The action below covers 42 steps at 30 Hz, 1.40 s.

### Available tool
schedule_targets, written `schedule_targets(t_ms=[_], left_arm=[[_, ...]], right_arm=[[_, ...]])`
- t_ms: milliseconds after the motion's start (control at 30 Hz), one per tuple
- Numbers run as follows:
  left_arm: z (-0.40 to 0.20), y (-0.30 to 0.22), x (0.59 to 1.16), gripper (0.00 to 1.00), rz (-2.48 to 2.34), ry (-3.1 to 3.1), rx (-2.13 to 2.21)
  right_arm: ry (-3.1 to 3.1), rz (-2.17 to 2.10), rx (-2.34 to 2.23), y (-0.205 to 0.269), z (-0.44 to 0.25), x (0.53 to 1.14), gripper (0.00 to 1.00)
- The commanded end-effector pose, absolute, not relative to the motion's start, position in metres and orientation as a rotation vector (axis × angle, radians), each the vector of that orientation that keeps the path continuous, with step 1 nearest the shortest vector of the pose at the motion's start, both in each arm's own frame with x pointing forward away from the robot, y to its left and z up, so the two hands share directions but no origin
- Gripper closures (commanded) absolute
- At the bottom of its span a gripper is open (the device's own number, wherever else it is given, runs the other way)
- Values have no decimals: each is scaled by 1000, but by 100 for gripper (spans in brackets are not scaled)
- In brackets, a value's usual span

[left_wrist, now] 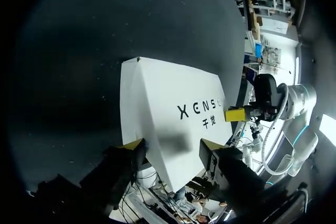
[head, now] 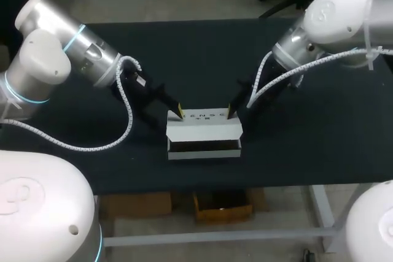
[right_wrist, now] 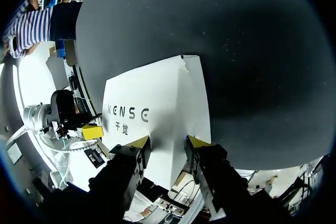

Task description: Assemble the packaging by folding the flat box into shape, placing the metal phone stand inside, and closing the box properly

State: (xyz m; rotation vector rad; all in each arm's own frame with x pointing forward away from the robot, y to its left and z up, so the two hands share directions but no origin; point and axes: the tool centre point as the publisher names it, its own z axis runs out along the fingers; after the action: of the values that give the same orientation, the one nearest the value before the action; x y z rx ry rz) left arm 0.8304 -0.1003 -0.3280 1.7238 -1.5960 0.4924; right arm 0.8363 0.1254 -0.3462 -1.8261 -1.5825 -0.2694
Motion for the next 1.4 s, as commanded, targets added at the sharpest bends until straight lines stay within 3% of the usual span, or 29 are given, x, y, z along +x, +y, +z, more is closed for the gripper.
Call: schedule_targets(t_ms=[33,1400], left_arm=[[-324,-104,829,35,490,-1600,1727],[-319,-106,830,44,423,-1570,1724]], right_arm=[[-1579,-271,-1825,127,-346,836,59],[-1552,-307,-1839,128,-338,837,62]])
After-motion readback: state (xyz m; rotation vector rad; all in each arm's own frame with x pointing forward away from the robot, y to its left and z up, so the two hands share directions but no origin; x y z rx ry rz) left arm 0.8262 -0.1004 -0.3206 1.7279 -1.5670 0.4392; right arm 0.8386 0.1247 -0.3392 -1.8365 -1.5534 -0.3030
